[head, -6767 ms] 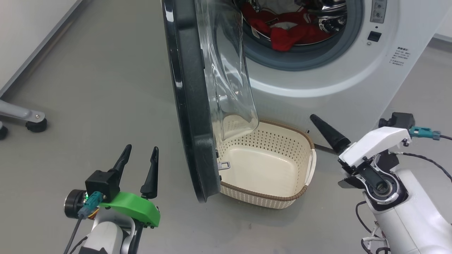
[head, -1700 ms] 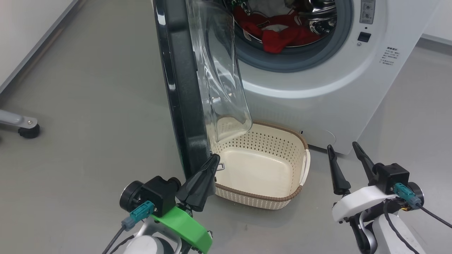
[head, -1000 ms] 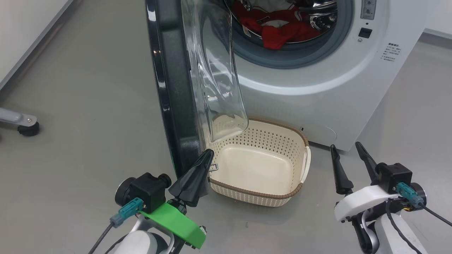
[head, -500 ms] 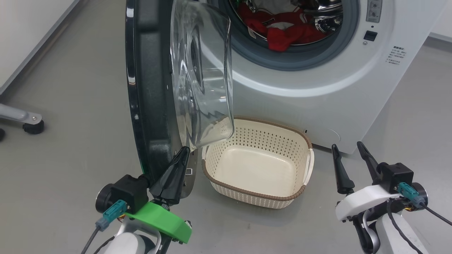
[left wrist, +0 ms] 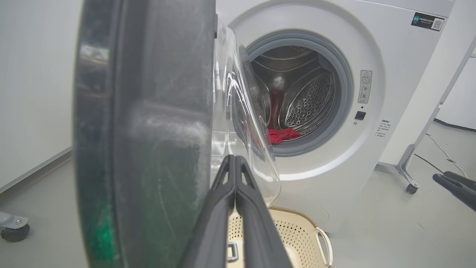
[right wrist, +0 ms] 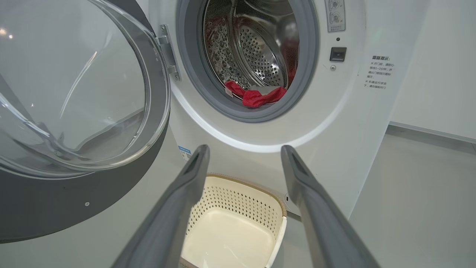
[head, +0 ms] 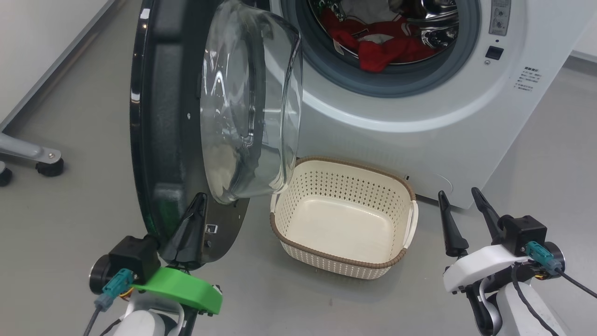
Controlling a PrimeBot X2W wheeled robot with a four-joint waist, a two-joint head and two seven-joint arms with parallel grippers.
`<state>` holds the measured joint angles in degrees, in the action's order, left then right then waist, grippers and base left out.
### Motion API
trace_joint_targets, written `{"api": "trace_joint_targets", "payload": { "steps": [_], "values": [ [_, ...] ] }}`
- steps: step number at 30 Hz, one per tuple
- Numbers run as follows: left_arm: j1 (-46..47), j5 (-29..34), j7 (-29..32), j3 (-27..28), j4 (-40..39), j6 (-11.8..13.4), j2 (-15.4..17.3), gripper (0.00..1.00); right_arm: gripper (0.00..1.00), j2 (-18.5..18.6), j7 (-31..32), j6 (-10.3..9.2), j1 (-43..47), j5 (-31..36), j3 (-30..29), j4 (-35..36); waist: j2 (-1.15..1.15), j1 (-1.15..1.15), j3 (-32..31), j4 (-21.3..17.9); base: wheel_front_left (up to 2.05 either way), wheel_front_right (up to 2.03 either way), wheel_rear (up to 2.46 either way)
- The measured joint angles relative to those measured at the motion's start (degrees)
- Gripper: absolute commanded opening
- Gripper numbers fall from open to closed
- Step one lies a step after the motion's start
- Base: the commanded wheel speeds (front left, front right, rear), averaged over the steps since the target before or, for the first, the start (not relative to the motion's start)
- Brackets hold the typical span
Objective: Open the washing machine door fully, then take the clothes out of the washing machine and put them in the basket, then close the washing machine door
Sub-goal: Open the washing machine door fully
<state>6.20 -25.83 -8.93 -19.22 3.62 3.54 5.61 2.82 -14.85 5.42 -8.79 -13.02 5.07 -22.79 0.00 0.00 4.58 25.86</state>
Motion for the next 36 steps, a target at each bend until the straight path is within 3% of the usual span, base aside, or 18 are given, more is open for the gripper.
{"api": "trace_joint_targets", "payload": {
  "steps": [36],
  "values": [
    [8.7, -4.4, -4.3, 17.6, 13.4, 1.8, 5.1, 0.0, 1.0, 0.0, 0.0, 0.09, -2.6, 2.6, 0.3, 0.9, 0.0, 0.0, 6.3, -2.6, 0.0, 0.0, 0.0]
  ]
}}
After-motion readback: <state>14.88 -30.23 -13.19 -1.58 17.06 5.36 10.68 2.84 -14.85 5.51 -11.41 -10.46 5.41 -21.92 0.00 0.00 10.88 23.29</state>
